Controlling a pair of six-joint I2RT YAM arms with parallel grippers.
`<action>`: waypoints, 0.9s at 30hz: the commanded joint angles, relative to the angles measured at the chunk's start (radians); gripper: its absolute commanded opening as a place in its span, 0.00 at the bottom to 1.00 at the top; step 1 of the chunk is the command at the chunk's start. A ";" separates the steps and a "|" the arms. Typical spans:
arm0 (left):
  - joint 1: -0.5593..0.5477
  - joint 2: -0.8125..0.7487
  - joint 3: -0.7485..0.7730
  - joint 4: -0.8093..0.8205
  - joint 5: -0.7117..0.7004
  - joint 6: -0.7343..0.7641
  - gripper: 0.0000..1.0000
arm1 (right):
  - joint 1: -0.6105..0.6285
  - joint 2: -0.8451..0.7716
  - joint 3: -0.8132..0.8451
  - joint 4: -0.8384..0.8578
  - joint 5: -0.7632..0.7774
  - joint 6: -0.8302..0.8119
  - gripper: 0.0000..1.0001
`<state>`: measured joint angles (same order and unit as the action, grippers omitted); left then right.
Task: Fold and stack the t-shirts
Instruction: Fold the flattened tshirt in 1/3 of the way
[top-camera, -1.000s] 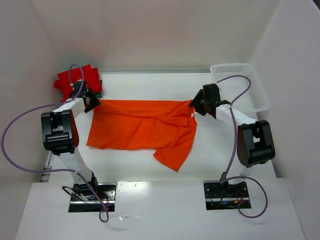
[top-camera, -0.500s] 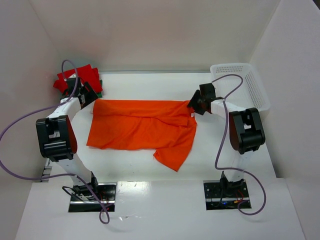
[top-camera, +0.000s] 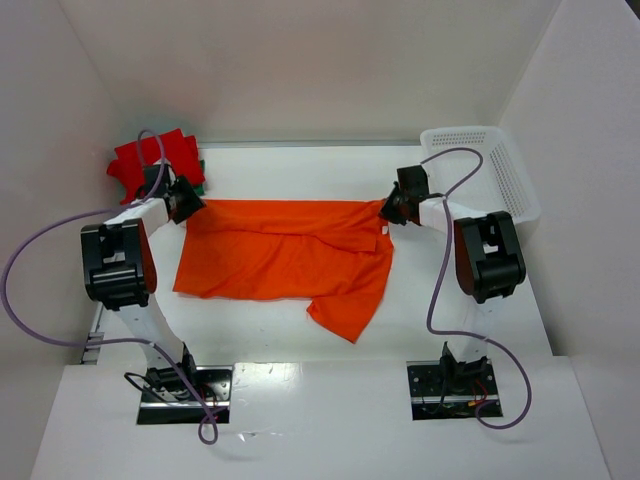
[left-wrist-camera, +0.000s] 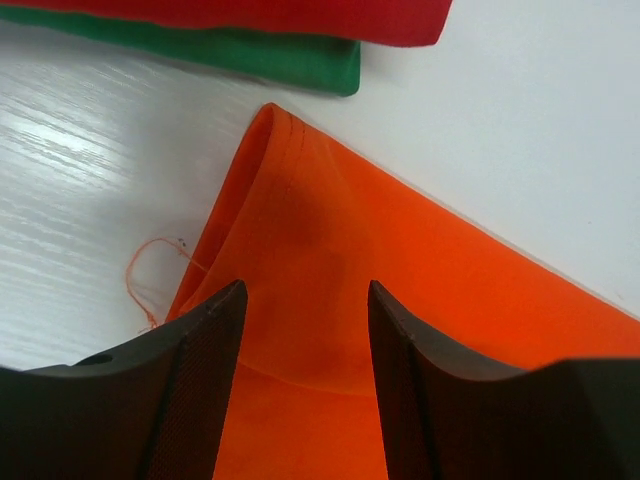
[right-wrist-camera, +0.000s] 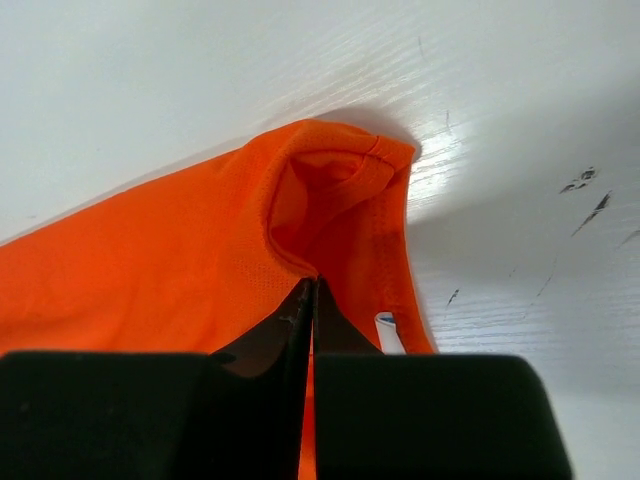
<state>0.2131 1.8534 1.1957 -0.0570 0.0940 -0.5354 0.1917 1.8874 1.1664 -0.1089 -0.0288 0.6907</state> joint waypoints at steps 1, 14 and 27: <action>0.003 0.029 0.041 0.059 0.046 -0.011 0.60 | -0.014 -0.045 -0.019 0.003 0.059 0.012 0.03; 0.003 0.079 0.050 0.048 0.024 -0.001 0.60 | -0.034 -0.086 -0.082 -0.017 0.089 0.035 0.08; 0.003 0.015 0.117 -0.026 0.029 0.060 0.64 | -0.043 -0.142 0.071 -0.049 0.098 -0.014 0.54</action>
<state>0.2131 1.9244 1.2617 -0.0799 0.1120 -0.5159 0.1593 1.8229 1.1221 -0.1619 0.0395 0.7109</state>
